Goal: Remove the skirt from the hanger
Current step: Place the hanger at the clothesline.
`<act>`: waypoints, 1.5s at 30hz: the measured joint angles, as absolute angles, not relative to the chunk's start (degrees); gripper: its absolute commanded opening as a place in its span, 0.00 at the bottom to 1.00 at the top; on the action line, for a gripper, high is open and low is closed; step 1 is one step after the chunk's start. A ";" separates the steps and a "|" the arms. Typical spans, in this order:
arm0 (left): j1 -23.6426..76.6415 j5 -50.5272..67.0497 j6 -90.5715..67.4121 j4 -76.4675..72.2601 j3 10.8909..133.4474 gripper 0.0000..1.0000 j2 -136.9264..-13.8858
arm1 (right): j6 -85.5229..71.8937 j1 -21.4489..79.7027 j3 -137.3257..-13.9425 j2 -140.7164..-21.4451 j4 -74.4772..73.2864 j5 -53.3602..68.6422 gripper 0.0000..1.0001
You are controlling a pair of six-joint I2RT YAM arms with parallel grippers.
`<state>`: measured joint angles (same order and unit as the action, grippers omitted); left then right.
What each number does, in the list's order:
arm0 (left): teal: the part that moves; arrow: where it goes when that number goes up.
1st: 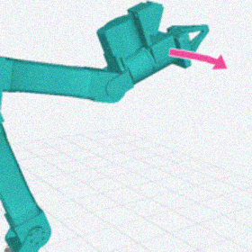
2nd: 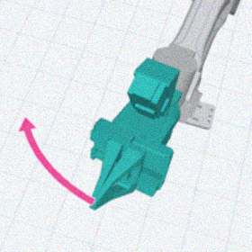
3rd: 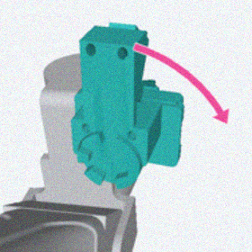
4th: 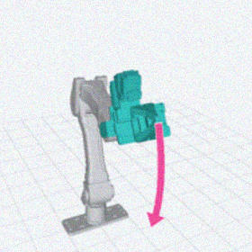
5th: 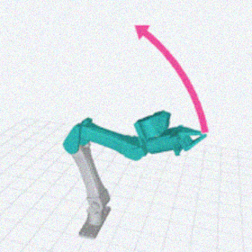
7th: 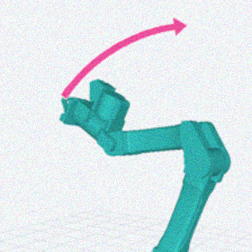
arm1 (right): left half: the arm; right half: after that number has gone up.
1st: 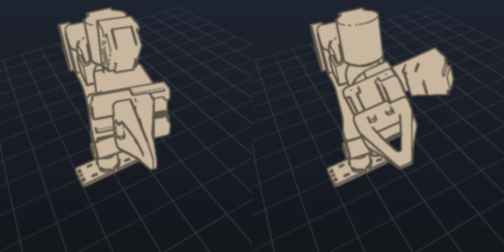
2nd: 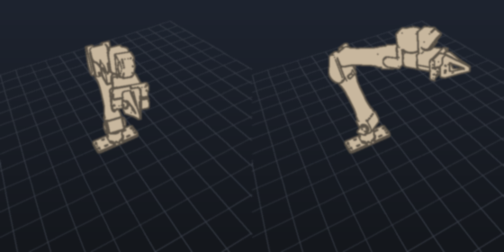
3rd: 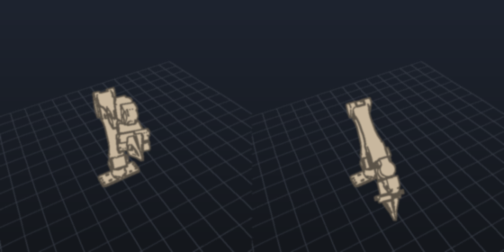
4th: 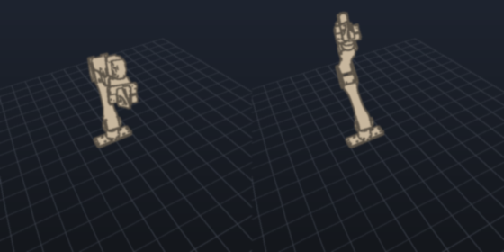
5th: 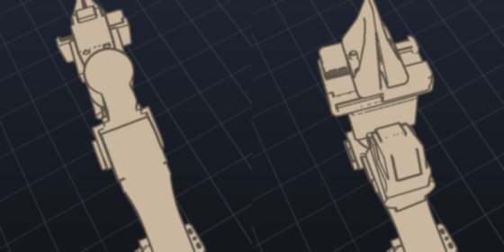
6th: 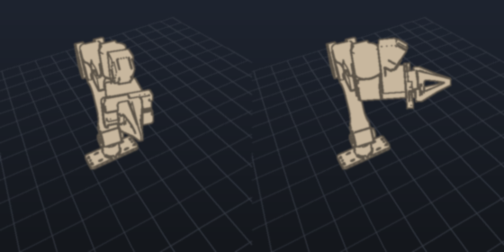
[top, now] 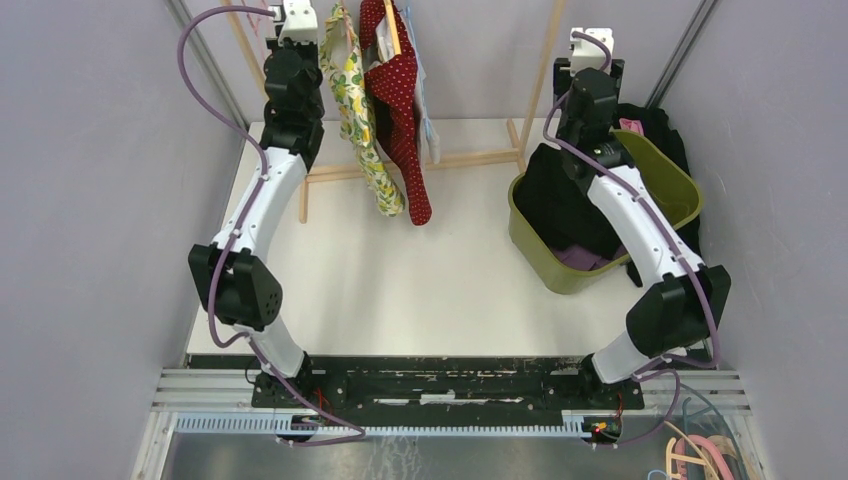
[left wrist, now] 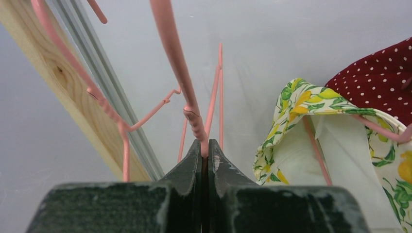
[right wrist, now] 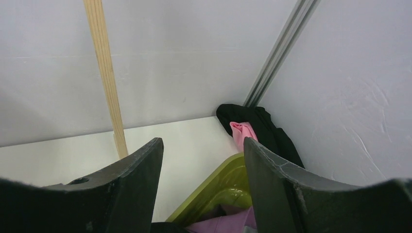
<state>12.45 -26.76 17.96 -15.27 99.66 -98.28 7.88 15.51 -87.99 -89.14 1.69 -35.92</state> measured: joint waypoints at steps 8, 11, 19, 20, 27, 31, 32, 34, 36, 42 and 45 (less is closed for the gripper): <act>10.96 -26.55 17.93 -17.87 101.69 0.03 -100.47 | 8.45 14.46 -91.29 -92.99 2.52 -35.64 0.68; 10.28 -26.13 17.89 -19.07 102.08 0.03 -100.97 | 8.43 13.91 -91.96 -94.15 2.50 -35.33 0.68; 8.51 -23.97 17.10 -21.37 107.13 0.03 -104.81 | 8.34 12.80 -94.41 -96.88 2.28 -34.26 0.67; 8.32 -23.55 16.64 -21.32 108.14 0.03 -105.67 | 8.29 12.67 -94.67 -97.12 2.33 -34.15 0.67; 7.42 -20.12 13.06 -20.97 113.86 0.03 -111.11 | 8.16 11.25 -96.01 -98.32 2.28 -33.04 0.67; 7.25 -18.96 11.70 -20.75 115.81 0.03 -112.71 | 7.75 10.31 -96.57 -98.96 2.07 -32.93 0.67; 7.22 -18.74 11.35 -20.71 116.11 0.03 -112.92 | 7.60 10.09 -96.75 -99.15 2.02 -32.88 0.67; 7.09 -17.96 10.79 -20.62 116.33 0.03 -113.21 | 7.35 9.93 -97.06 -99.44 1.87 -32.73 0.67; 6.98 -17.52 10.24 -20.56 116.33 0.03 -113.21 | 7.25 9.72 -97.17 -99.59 1.58 -32.42 0.67; 6.15 -15.88 9.65 -20.88 115.20 0.03 -113.21 | 6.74 9.69 -97.38 -99.61 1.19 -31.64 0.66; 5.69 -15.22 9.63 -21.32 113.73 0.03 -113.19 | 6.68 9.69 -97.38 -99.61 1.15 -31.44 0.66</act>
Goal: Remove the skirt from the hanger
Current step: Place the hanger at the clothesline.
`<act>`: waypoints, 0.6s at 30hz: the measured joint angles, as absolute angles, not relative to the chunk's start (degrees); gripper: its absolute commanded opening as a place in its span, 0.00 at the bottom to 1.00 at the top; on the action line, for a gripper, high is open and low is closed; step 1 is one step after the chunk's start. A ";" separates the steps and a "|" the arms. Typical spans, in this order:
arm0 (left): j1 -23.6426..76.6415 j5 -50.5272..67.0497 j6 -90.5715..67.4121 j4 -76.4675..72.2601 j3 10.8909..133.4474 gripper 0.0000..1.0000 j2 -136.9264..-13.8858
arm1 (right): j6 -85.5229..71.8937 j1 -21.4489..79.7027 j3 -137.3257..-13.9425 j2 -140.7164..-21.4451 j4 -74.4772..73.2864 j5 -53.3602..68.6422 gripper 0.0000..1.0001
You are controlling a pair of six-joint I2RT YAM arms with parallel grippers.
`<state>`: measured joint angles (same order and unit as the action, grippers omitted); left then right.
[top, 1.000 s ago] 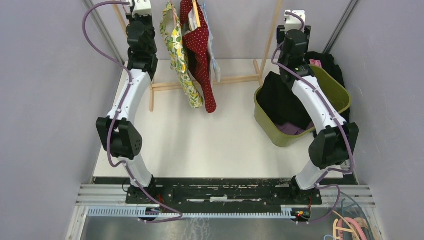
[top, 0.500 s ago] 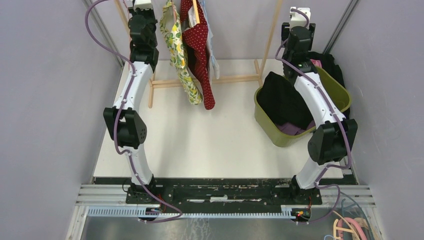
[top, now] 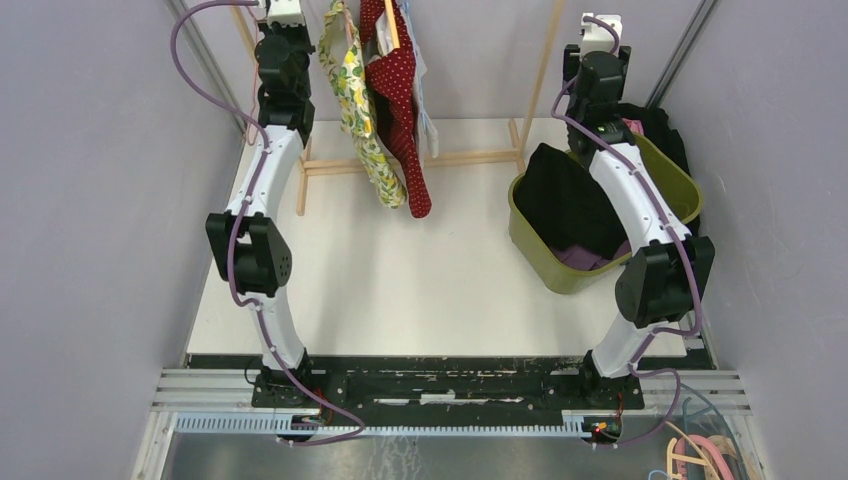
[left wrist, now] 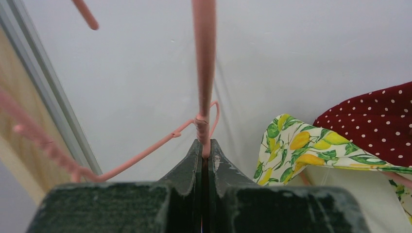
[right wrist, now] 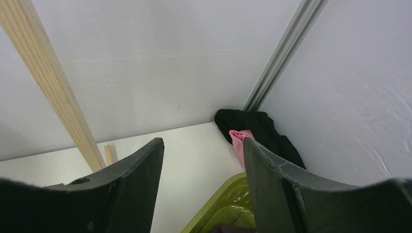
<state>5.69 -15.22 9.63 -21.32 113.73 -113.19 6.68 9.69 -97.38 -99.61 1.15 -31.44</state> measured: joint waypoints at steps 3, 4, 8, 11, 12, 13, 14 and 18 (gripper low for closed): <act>5.48 -14.46 9.63 -22.06 112.20 0.03 -112.84 | 6.48 9.69 -97.38 -99.61 1.02 -31.24 0.66; 5.41 -14.33 9.61 -22.48 111.63 0.03 -112.64 | 6.35 9.67 -97.38 -99.61 0.99 -31.22 0.66; 5.04 -13.54 8.45 -23.05 110.54 0.03 -112.01 | 6.04 9.67 -97.38 -99.63 0.75 -30.85 0.66; 4.78 -13.21 8.12 -23.31 109.95 0.03 -111.63 | 5.78 9.63 -97.38 -99.63 0.73 -30.59 0.66; 4.73 -13.19 7.86 -23.35 109.80 0.03 -111.57 | 5.74 9.61 -97.38 -99.63 0.73 -30.52 0.66; 4.69 -13.17 7.64 -23.40 109.71 0.04 -111.48 | 5.65 9.58 -97.38 -99.63 0.69 -30.48 0.66; 4.67 -13.17 7.57 -23.40 109.65 0.07 -111.42 | 5.56 9.56 -97.38 -99.63 0.62 -30.44 0.66; 4.56 -13.34 7.53 -22.98 109.62 0.27 -111.20 | 4.97 9.39 -97.38 -99.63 0.36 -30.35 0.66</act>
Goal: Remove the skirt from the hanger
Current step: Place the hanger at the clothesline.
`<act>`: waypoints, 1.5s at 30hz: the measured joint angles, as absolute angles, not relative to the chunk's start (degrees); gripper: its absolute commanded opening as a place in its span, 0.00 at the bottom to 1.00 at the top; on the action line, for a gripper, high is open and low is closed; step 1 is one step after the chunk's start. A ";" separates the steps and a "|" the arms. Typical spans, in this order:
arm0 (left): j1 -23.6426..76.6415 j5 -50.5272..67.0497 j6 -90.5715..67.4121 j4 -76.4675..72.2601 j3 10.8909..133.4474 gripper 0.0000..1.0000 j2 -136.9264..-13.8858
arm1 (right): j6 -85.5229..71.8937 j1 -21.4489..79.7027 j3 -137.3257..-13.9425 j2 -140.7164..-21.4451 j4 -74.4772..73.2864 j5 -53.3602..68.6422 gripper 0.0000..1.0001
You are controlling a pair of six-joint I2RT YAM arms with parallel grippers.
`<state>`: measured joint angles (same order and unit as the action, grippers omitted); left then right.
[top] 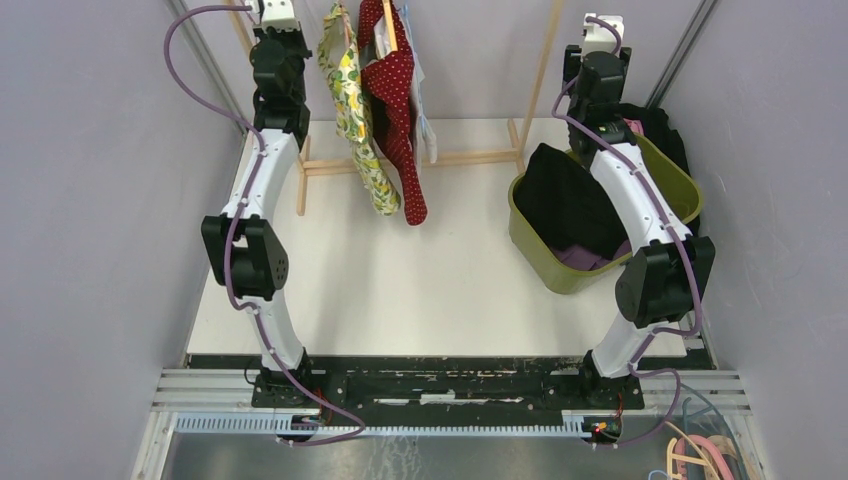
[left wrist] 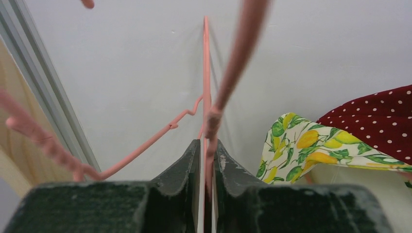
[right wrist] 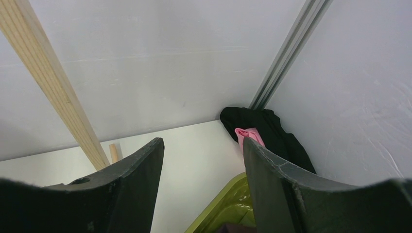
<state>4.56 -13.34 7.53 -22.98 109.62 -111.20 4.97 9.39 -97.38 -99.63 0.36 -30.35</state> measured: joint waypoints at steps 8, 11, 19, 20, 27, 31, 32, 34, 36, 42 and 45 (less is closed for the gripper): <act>3.70 -13.87 7.53 -19.00 109.01 0.50 -109.78 | 3.57 9.19 -97.38 -99.63 0.12 -29.67 0.66; 3.55 -13.28 7.53 -17.61 107.96 0.52 -108.18 | 2.81 9.19 -97.38 -99.63 0.05 -29.30 0.66; 3.44 -8.47 6.63 -13.74 106.72 0.58 -102.72 | 1.30 9.19 -97.38 -99.63 -0.12 -28.03 0.66; 3.44 -7.57 6.31 -13.52 106.48 0.58 -101.65 | 1.19 9.19 -97.38 -99.63 -0.12 -27.94 0.66; 3.44 -2.31 4.43 -13.10 104.62 0.59 -95.13 | 0.62 9.19 -97.38 -99.63 -0.10 -26.96 0.66; 3.46 0.08 2.79 -13.08 102.56 0.59 -93.27 | 0.19 9.19 -97.32 -99.61 -0.08 -26.74 0.66; 3.46 0.36 2.39 -13.02 102.15 0.59 -93.12 | 0.05 9.19 -97.17 -99.61 -0.08 -26.72 0.66; 3.46 0.99 1.80 -12.64 101.16 0.59 -93.06 | -0.10 9.19 -96.68 -99.59 -0.03 -26.55 0.66; 3.46 1.91 1.02 -11.94 100.29 0.59 -93.06 | -0.21 9.19 -96.12 -99.59 -0.08 -26.52 0.66; 3.79 3.60 -0.64 -9.52 98.70 0.59 -92.07 | -0.23 9.19 -94.67 -99.59 -0.14 -26.26 0.66; 4.01 3.66 -1.04 -8.43 97.43 0.59 -89.80 | -0.30 9.19 -94.48 -99.59 -0.21 -25.82 0.65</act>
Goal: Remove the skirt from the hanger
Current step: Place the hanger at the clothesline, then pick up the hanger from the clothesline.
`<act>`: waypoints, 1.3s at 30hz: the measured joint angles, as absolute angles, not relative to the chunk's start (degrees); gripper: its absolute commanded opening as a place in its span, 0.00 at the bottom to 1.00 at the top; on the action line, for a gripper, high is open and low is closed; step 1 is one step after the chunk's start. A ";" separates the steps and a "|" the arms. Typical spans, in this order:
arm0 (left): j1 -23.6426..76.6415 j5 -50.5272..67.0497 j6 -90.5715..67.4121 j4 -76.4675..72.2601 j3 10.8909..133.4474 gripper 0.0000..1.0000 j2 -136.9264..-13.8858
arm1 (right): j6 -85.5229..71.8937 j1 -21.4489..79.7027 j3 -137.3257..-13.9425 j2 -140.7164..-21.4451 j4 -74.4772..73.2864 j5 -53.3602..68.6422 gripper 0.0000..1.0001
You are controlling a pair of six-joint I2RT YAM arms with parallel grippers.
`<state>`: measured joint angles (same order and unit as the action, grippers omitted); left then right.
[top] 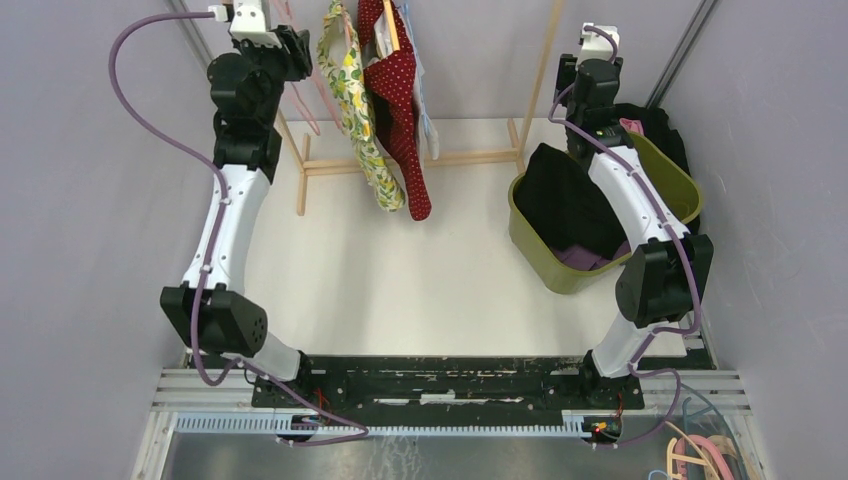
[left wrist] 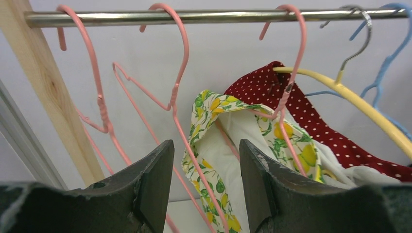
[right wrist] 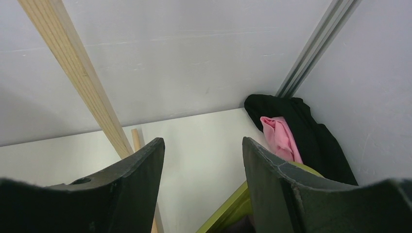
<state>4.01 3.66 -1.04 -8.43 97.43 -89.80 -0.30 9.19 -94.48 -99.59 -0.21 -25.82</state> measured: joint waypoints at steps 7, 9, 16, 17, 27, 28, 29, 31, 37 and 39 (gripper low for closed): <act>5.15 3.01 -3.55 -6.74 92.47 0.55 -80.82 | -0.89 9.19 -94.48 -99.59 -0.27 -25.26 0.65; 5.91 2.63 -4.10 -6.07 90.80 0.54 -78.52 | -1.13 9.19 -94.48 -99.59 -0.27 -25.10 0.65; 10.48 1.39 -5.74 -3.01 90.37 0.50 -77.97 | -1.78 9.19 -94.48 -99.59 -0.40 -24.49 0.65; 11.53 1.13 -5.76 -2.42 91.09 0.49 -78.65 | -1.89 9.21 -94.48 -99.59 -0.47 -24.45 0.65; 16.71 -0.12 -5.76 -0.38 102.13 0.48 -89.25 | -2.09 9.21 -92.97 -98.28 -0.43 -24.71 0.66; 16.88 -0.34 -5.76 -0.21 102.41 0.48 -89.76 | -2.04 9.19 -92.90 -98.17 -0.40 -24.84 0.66; 17.02 -0.71 -5.74 -0.05 102.45 0.48 -90.11 | -1.89 9.21 -92.88 -98.08 -0.40 -25.02 0.66; 17.12 -1.54 -5.72 0.23 102.45 0.48 -90.45 | -1.69 9.19 -92.86 -98.00 -0.32 -25.52 0.66; 17.12 -4.16 -5.56 0.56 102.45 0.48 -90.78 | -1.65 9.21 -92.84 -97.97 0.14 -25.78 0.66; 17.12 -4.45 -5.56 0.51 102.52 0.48 -90.80 | -1.67 9.19 -92.84 -97.97 0.21 -25.76 0.66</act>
<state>17.12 -4.45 -5.56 0.51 102.52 -90.80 -1.67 9.19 -92.84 -97.97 0.21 -25.76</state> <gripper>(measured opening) 0.479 0.658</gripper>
